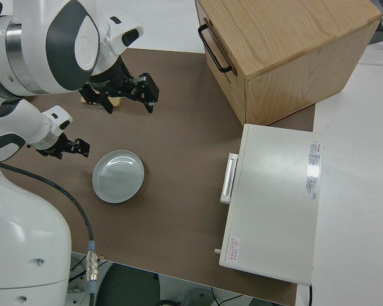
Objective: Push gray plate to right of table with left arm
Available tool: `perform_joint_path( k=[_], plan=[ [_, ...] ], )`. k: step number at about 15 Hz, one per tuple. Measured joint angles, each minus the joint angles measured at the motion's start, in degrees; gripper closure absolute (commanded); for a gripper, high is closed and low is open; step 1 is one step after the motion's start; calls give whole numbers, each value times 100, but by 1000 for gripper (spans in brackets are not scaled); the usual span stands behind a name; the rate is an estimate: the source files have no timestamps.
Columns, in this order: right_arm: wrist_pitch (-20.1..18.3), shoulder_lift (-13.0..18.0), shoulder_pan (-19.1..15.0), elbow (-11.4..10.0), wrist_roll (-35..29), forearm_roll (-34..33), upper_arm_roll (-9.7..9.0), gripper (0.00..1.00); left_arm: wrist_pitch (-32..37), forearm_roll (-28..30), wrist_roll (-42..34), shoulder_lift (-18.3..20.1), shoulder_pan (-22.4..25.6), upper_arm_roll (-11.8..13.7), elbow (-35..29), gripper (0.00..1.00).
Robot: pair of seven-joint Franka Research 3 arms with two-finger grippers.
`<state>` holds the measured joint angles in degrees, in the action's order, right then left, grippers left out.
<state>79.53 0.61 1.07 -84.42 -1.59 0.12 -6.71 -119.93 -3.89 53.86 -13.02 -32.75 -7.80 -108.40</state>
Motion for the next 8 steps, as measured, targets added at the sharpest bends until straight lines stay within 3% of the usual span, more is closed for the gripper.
perform_joint_path(
  k=[8],
  plan=[
    [0, 0, 0, 0, 0, 0, 0, 17, 1016, 131, -1389, 802, 857, 28, 163, 9]
  ],
)
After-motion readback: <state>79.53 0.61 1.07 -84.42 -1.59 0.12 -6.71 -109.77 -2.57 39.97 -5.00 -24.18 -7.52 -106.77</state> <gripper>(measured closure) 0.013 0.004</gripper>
